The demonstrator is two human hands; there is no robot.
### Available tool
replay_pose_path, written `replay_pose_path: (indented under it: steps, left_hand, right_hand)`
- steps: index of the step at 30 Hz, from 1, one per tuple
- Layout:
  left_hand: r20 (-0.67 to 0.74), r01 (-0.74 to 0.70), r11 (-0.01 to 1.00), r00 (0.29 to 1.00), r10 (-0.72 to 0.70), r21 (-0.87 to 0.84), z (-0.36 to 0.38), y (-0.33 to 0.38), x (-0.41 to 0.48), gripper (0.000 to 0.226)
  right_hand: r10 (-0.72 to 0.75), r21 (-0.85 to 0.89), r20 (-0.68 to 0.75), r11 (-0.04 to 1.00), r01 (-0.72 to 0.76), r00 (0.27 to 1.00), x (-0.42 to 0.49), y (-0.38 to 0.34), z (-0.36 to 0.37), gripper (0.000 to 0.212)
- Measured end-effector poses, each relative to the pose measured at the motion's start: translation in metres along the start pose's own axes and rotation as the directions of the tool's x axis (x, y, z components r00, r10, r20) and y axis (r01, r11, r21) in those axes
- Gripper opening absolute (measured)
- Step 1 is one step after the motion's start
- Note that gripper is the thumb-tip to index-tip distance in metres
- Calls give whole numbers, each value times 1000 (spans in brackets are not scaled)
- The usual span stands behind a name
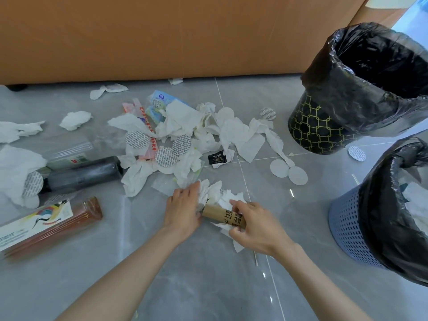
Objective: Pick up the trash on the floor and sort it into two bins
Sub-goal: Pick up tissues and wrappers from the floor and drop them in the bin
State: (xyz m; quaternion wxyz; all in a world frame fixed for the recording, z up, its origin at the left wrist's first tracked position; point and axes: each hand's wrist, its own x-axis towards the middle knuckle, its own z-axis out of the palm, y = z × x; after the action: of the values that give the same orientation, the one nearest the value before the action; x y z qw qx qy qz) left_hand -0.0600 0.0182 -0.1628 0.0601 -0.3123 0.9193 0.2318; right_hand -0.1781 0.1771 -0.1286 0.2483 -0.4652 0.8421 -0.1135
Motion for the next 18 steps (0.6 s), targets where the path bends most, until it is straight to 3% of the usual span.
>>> replay_pose_path:
  steps: [9,12,15,18]
  left_hand:
    - [-16,1,998,1000,-2,-57,-13,-7,7,33]
    - [-30,38,984,999,-44,-172,-24,-2,5,21]
    - [-15,101,973,994,-106,-207,-33,5,5,36]
    - [-1,116,967,993,-119,-229,-47,14,5,42]
  right_hand:
    - [34,-56,-50,998,-37,998,2,-3,0,26]
    - [74,31,-82,997,-72,994,-1,-2,-7,22]
    - [149,144,-136,981,-129,979,-6,-2,-19,20]
    - [259,389,-149,903,-184,954,-14,-2,-36,19]
